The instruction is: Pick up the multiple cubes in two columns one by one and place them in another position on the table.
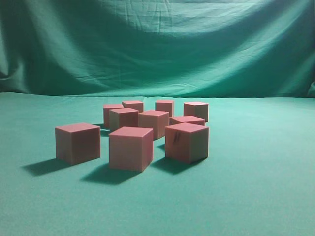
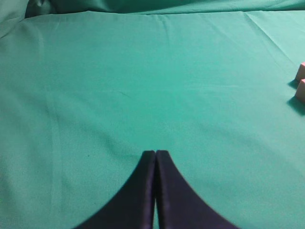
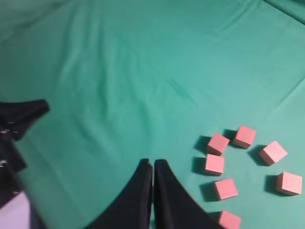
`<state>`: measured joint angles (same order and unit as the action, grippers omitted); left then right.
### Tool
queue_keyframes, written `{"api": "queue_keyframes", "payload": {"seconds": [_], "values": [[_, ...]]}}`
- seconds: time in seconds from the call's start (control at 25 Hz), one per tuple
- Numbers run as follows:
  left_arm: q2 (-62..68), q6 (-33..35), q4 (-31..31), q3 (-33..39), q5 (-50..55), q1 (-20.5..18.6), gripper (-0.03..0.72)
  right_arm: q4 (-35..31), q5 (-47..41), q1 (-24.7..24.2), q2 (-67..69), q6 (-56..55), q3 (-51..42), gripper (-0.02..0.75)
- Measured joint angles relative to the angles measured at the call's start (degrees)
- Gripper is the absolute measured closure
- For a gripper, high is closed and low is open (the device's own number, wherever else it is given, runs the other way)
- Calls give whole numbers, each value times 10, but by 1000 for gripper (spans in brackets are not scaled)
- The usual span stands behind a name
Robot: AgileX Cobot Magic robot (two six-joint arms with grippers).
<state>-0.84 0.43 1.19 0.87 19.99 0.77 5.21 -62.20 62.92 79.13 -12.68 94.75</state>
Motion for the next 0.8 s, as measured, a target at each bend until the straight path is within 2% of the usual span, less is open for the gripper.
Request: {"api": "queue_keyframes", "payload": {"seconds": [0.2,0.52,0.68,0.8], "values": [[0,0,0,0,0,0,688,-34,-15,0,-49,17,1,738],[0,0,0,0,0,0,688,-11,-103,0,-132,44,0,738],[0,0,0,0,0,0,688,11,-100,-11,-185,44,-51,738],[0,0,0,0,0,0,688,15,-50,-50,-239,44,-125,738]]}}
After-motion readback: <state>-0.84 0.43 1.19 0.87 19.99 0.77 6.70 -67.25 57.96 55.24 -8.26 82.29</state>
